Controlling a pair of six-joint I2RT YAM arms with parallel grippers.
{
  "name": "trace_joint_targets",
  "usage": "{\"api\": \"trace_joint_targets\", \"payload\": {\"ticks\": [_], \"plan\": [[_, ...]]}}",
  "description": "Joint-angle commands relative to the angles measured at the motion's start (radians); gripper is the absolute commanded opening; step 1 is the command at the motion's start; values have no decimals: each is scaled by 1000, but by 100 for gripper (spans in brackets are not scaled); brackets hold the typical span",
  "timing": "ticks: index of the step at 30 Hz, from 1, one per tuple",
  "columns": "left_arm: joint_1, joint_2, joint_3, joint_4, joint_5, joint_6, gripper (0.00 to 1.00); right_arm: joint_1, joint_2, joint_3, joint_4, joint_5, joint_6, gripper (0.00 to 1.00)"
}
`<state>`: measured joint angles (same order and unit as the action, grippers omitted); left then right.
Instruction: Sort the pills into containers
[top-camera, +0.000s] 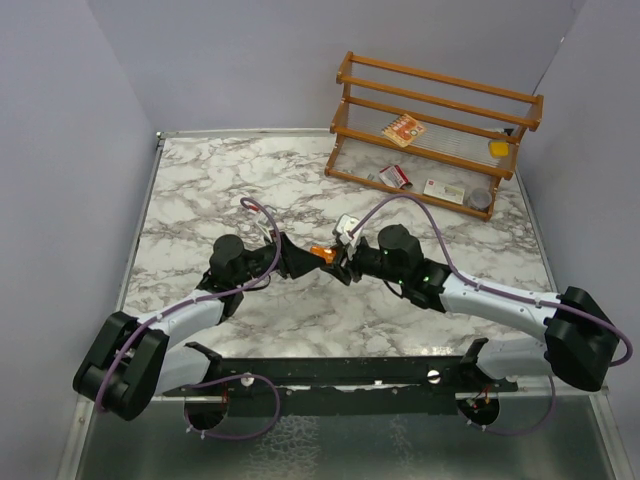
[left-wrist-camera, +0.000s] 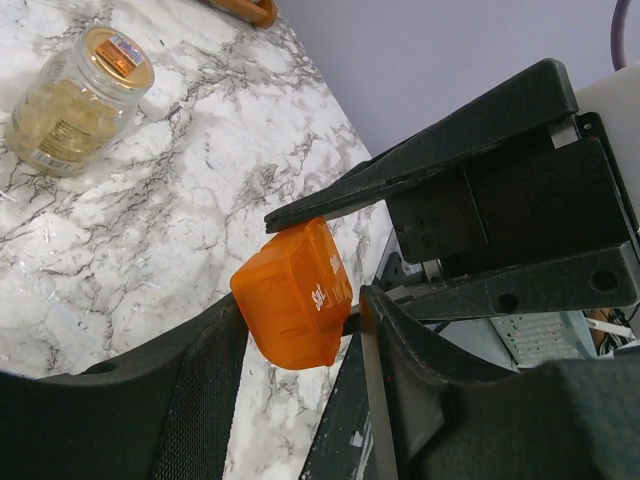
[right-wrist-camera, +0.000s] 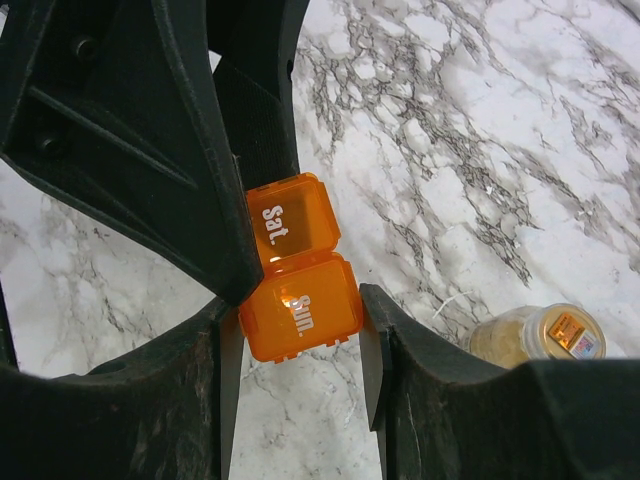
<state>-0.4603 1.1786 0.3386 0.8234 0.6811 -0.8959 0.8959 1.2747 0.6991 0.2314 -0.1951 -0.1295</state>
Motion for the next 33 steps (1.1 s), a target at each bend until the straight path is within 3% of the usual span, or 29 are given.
{"api": "trace_joint_targets", "payload": {"ticks": [1,6,10,16,25,33], "plan": [[-9,-8,-12,55,19,-10,49,11,4,20,-17,22,-18,1],[-9,-10,-11,54,15,-12,50,11,-8,14,-23,34,-19,1],[-9,-13,-8,54,11,-15,60,11,-6,10,-31,43,-22,1],[-9,-35,-2,54,-3,-12,60,11,-17,-6,-28,58,-18,1],[-9,-10,-4,54,5,-15,45,11,-37,-8,-40,76,-27,1],[-9,-26,-3,54,-5,-18,49,11,-41,-14,-49,81,-27,1]]}}
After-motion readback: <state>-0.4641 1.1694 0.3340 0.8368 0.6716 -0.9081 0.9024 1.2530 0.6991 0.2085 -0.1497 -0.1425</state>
